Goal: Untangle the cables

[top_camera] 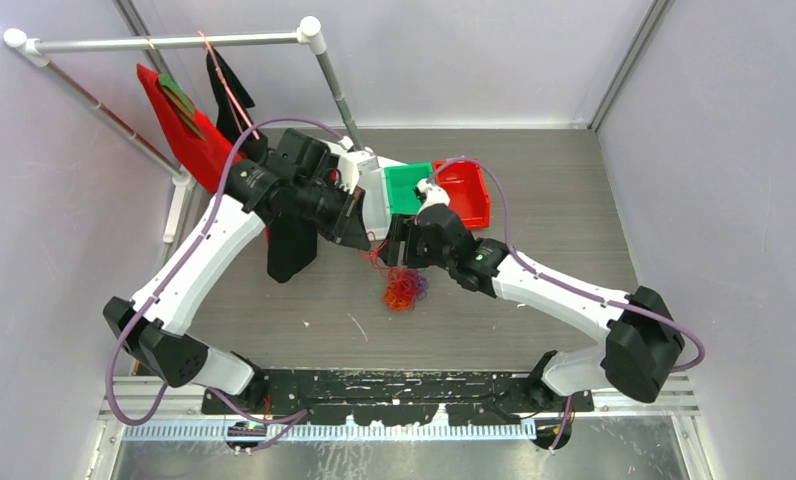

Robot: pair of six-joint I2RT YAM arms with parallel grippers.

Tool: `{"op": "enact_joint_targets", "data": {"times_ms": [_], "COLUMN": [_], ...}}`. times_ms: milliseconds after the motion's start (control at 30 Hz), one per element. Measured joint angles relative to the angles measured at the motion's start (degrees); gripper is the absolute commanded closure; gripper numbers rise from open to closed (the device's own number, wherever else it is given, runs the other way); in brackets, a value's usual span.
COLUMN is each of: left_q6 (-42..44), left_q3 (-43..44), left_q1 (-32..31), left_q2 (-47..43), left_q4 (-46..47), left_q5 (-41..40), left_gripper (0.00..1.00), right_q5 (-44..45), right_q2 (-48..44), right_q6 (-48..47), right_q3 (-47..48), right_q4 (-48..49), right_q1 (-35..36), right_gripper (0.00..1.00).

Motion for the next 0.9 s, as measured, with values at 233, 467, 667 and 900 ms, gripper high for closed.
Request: {"op": "enact_joint_targets", "data": {"times_ms": [233,467,667,900], "left_q6": [0.8,2.4,3.2,3.2], "left_q3": [5.8,8.7,8.4,9.8], "left_q1": [0.0,0.0,0.0,0.0], "left_q2": [-0.1,-0.3,-0.3,-0.3], "left_q4": [-3.5,-5.5,-5.4,-5.5], "left_q5": [1.7,0.5,-1.7,-3.4], "left_gripper": [1.00,1.00,1.00,1.00], "right_q5": [-0.6,0.5,2.1,-2.6], "right_q2": [2.4,-2.7,-15.5,-18.6], "right_q6": [1.4,2.7,2.4,0.1], "right_q3": [-1.8,-6.8,-9.1,-15.4], "right_q4": [2.6,0.0,-2.0,5.0], "right_q1": [-0.1,-0.1,-0.1,0.2], "right_gripper": [0.27,0.22,0.19,0.19]}}
